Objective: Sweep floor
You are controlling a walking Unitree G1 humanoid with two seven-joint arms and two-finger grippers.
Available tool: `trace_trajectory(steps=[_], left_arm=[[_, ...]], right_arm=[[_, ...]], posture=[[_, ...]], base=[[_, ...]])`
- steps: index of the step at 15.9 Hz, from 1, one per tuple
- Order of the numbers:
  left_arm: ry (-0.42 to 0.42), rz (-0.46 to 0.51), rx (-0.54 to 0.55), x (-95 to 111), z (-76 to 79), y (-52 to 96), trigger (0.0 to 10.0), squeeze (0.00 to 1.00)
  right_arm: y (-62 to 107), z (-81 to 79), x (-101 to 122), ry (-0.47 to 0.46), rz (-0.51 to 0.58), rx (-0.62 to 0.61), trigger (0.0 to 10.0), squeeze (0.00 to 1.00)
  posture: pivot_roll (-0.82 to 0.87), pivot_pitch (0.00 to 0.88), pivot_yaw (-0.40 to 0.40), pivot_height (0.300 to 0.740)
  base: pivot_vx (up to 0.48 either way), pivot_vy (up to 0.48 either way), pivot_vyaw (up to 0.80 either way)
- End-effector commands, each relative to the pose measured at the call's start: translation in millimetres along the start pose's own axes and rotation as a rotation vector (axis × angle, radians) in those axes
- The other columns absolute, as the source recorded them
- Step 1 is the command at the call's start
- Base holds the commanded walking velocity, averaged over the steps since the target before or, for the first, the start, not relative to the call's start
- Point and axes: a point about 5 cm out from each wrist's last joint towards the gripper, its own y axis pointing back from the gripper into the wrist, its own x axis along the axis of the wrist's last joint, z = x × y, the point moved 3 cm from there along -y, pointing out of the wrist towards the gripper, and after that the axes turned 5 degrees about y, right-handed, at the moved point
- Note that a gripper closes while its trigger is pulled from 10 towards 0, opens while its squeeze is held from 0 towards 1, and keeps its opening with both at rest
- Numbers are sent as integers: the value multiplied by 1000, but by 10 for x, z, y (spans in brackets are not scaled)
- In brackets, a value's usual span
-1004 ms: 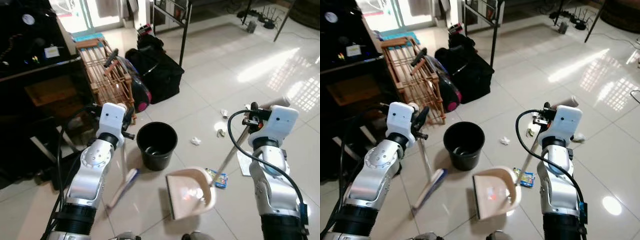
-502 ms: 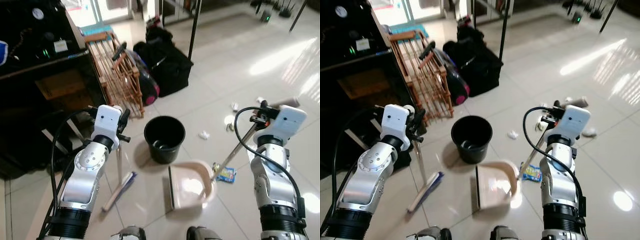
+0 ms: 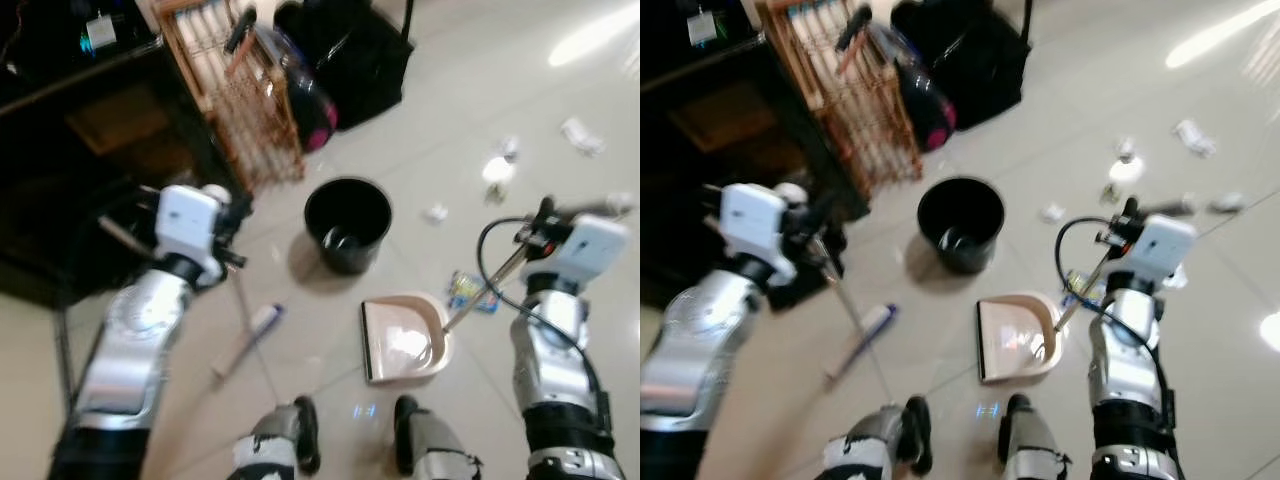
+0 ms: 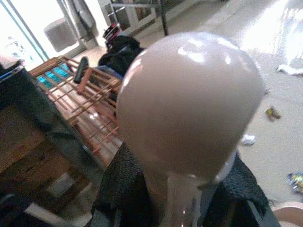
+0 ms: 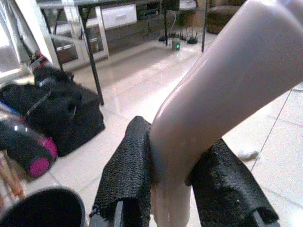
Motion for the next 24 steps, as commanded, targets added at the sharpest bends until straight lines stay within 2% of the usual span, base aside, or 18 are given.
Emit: trace_trajectory(steps=[1,3,4,6,9,13,14,15,16,19,21,24], left_arm=[[-19,24,6,74,-69,69,10000,0],[-17,25,15,126,-131,120,10000,0],[-25,15,26,176,-215,213,10000,0],[-36,2,23,197,-257,275,10000,0],[-45,19,4,272,-248,270,10000,0],[-37,20,6,303,-263,280,10000,0],[-36,18,5,304,-263,281,10000,0],[-32,19,4,302,-262,279,10000,0],[-25,20,1,285,-252,267,10000,0],[-5,20,-16,232,-210,230,10000,0],[24,25,-56,198,-123,162,10000,0],[46,33,-83,134,-38,65,10000,0]], right_arm=[[1,16,60,-6,59,-19,10000,0],[18,50,82,-14,94,-41,10000,0],[44,91,110,-7,144,-73,10000,0],[69,86,128,-12,179,-89,10000,0],[77,52,180,-5,237,-100,10000,0],[132,-1,165,11,262,-88,10000,0],[138,-4,157,12,263,-89,10000,75],[155,-10,144,14,262,-91,10000,855],[184,-17,116,13,253,-93,10000,1000],[228,0,73,22,236,-97,10000,1000],[234,28,25,27,209,-101,10000,1000],[250,-12,-168,11,82,-70,10000,1000]], posture=[[230,423,158,740],[281,425,193,740],[291,425,215,740],[293,428,225,740],[301,433,232,740],[286,422,226,740],[286,422,226,740],[283,419,220,740],[271,407,213,740],[239,373,205,740],[221,362,201,740],[183,321,182,740]], base=[[0,0,0],[0,0,0],[0,0,0],[0,0,0],[0,0,0],[0,0,0],[0,0,0],[0,0,0],[0,0,0],[0,0,0],[0,0,0],[0,0,0]])
